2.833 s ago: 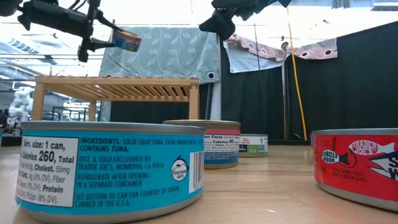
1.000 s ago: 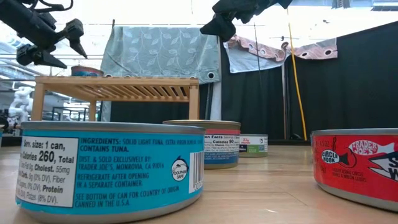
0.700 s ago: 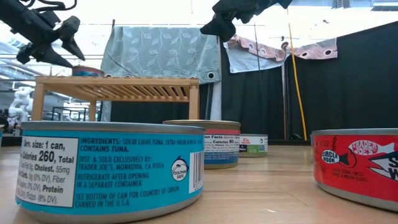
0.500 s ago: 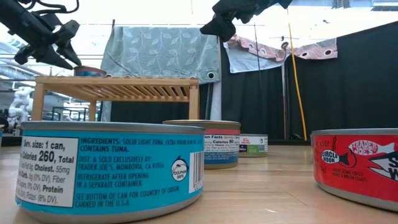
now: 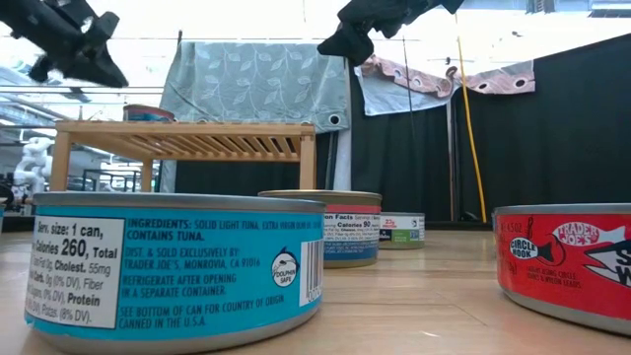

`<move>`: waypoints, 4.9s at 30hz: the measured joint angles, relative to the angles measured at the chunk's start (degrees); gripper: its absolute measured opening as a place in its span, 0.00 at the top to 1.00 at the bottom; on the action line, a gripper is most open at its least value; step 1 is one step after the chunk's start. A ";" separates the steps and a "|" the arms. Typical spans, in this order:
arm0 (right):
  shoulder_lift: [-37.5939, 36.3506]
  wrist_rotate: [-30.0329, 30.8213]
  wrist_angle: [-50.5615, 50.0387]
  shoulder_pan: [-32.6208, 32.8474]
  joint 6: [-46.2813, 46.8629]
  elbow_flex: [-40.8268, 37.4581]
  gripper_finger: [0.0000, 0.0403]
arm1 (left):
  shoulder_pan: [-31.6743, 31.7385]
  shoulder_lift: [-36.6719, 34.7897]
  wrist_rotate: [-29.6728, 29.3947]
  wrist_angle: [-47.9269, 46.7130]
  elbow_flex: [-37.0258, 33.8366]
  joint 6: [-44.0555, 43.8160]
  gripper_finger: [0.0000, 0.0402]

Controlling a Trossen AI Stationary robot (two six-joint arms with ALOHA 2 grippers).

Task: Stack canned seafood by type on shelf
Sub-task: Stack the left blue can on top of the other blue can

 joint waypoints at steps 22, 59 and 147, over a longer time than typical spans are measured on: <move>0.00 0.17 -0.31 -0.07 -1.18 0.00 0.22 | 0.00 7.57 9.96 -7.75 -3.41 -5.72 0.88; -0.02 2.20 -9.17 4.56 5.92 0.00 0.22 | 0.00 12.28 25.93 -11.42 22.23 7.17 0.88; 13.15 37.38 17.16 32.24 46.22 -14.72 0.69 | -77.24 69.09 -2.24 25.97 11.41 -1.21 0.88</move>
